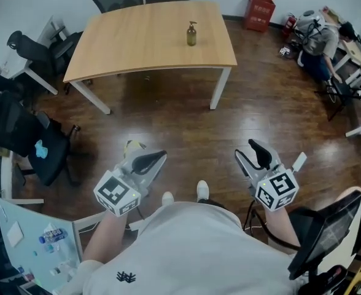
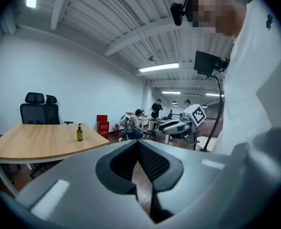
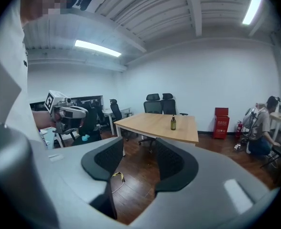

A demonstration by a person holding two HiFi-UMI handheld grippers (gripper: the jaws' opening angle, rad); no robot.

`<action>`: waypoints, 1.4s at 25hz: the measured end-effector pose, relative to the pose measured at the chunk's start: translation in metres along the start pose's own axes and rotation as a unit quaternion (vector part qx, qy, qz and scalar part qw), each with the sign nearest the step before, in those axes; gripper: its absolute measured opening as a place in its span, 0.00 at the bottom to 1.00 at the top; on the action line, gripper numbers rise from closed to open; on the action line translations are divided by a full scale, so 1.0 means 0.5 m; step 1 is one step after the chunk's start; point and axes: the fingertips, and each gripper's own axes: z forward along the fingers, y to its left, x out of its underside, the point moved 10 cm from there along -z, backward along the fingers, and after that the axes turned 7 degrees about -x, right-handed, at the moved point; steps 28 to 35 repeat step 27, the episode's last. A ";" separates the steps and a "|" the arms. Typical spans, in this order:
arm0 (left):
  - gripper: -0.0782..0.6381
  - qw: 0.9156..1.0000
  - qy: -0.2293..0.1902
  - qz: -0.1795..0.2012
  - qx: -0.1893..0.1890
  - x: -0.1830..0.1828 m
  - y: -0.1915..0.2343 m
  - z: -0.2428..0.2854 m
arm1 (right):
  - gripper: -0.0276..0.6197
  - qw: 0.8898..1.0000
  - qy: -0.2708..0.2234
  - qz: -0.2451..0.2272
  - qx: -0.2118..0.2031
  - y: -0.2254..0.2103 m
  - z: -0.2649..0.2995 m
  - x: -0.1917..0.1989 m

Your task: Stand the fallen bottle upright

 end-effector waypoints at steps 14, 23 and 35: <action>0.11 0.999 0.017 0.012 0.034 0.068 0.073 -0.128 | 0.35 0.999 -0.027 -0.015 0.020 0.178 0.086 -0.032; 0.11 0.997 0.016 0.014 0.069 0.085 0.077 -0.157 | 0.33 0.999 -0.024 -0.020 0.044 0.249 0.080 -0.036; 0.11 0.997 0.016 0.017 0.074 0.087 0.072 -0.141 | 0.32 0.998 -0.024 -0.021 0.046 0.239 0.074 -0.029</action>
